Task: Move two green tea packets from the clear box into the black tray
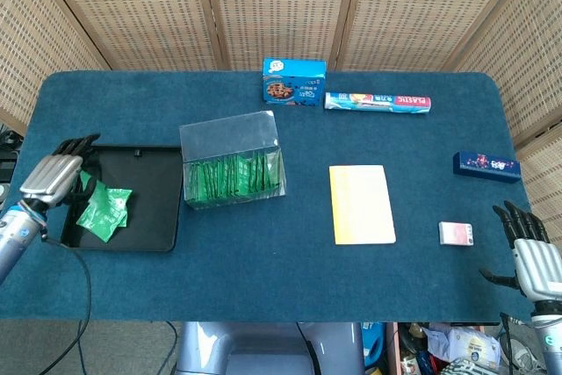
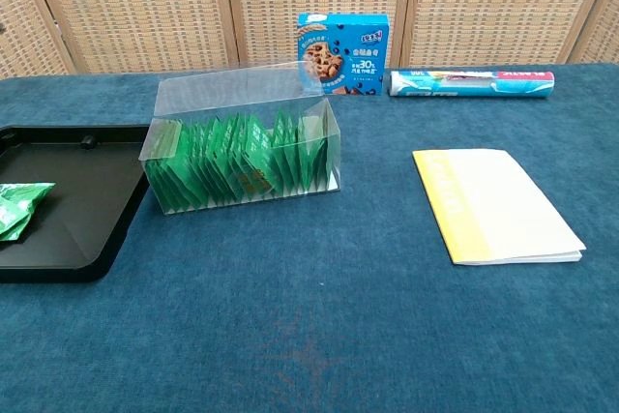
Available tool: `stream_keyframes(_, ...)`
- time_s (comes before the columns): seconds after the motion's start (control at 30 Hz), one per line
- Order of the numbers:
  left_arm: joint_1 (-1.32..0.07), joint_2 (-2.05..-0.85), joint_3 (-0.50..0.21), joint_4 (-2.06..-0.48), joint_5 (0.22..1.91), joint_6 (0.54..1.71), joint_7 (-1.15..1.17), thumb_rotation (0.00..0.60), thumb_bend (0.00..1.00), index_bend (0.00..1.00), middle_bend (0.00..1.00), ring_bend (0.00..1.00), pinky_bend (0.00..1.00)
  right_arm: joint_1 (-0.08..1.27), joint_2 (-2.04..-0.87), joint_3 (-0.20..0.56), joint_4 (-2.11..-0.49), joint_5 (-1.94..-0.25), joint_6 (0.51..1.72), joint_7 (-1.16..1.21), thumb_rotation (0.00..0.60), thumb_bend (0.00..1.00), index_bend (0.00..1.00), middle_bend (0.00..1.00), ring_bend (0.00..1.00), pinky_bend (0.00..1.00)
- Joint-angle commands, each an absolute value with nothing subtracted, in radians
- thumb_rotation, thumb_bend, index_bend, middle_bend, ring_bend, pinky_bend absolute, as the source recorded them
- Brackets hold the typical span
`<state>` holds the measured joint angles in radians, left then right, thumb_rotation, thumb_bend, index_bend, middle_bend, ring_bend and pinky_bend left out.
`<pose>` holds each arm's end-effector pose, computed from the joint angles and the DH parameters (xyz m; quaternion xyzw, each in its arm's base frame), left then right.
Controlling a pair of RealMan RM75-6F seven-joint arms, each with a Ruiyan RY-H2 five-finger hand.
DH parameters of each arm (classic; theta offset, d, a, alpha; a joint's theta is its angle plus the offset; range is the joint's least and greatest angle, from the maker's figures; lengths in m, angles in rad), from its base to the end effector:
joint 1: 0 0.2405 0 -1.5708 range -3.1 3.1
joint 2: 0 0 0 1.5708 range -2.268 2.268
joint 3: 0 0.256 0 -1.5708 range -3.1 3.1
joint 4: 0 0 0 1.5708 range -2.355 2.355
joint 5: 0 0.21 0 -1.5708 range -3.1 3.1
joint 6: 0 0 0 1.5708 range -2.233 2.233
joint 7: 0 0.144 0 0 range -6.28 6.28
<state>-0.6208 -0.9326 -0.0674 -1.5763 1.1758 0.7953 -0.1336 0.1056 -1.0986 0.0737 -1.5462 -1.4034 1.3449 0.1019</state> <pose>-0.2720 0.3367 0.1715 -0.6827 -0.4653 -0.2736 0.4925 -0.3406 -0.1928 0.1648 0.5766 -0.4422 0.3537 0.5890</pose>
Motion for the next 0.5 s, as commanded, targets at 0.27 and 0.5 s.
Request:
stream_keyframes(0.27,-0.628,-1.024,-0.019,-1.407,0.982,0.604,-0.127,0.600,0.42,0.00,0.00,0.00,0.00,0.107,-1.104,0.070,-1.548,-1.400,1.340,0.086,0.600,0.00,0.00,0.00,0.00,0.00)
stream_keyframes(0.5,-0.508,-1.065,-0.090,-1.421,1.153,0.936,-0.247,0.600,0.11,0.00,0.00,0.00,0.00,0.107,-1.105,0.069,-1.551,-1.399,1.339,0.079,0.600,0.00,0.00,0.00,0.00,0.00)
